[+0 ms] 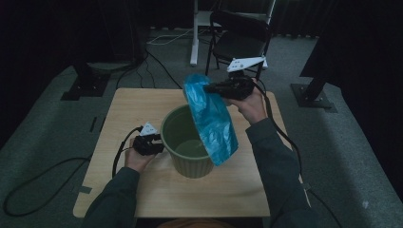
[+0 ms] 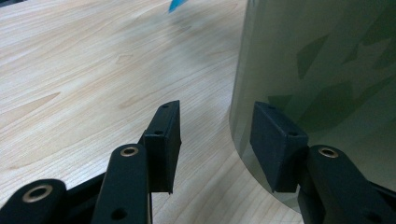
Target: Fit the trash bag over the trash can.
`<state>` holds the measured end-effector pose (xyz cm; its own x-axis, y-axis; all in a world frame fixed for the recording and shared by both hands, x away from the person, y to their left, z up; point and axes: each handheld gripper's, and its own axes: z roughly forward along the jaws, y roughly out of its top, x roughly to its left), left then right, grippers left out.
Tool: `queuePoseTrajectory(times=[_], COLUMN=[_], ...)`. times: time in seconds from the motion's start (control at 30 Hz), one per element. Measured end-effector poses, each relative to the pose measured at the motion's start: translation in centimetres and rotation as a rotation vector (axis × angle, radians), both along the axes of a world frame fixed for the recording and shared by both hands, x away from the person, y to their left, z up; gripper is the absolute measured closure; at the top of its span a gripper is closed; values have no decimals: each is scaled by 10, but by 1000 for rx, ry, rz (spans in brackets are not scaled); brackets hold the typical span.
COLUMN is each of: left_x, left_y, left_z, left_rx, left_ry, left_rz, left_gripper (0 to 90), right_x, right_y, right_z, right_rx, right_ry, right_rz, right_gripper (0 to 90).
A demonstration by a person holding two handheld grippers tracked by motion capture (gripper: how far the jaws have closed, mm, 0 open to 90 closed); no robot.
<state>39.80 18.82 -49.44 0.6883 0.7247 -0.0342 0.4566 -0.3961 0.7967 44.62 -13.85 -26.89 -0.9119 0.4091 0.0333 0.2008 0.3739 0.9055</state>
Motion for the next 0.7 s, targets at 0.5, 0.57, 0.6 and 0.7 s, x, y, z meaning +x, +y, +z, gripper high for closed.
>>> queuePoseTrajectory(times=[0.5, 0.57, 0.6, 0.7], left_x=[0, 0, 0, 0], left_y=[0, 0, 0, 0], left_z=[1, 1, 1, 1], left_rx=[-4, -4, -3, -2], left_ry=[-9, -9, -10, -9], left_rz=[4, 4, 4, 5], left_gripper=[530, 530, 530, 530], right_x=[18, 17, 16, 17], right_y=[39, 39, 40, 37], right_z=[-1, -1, -2, -3], right_rx=[50, 35, 11, 6], right_ry=[1, -6, -23, -29], right_rz=[-34, -39, -54, -72], right_gripper=[884, 884, 884, 884])
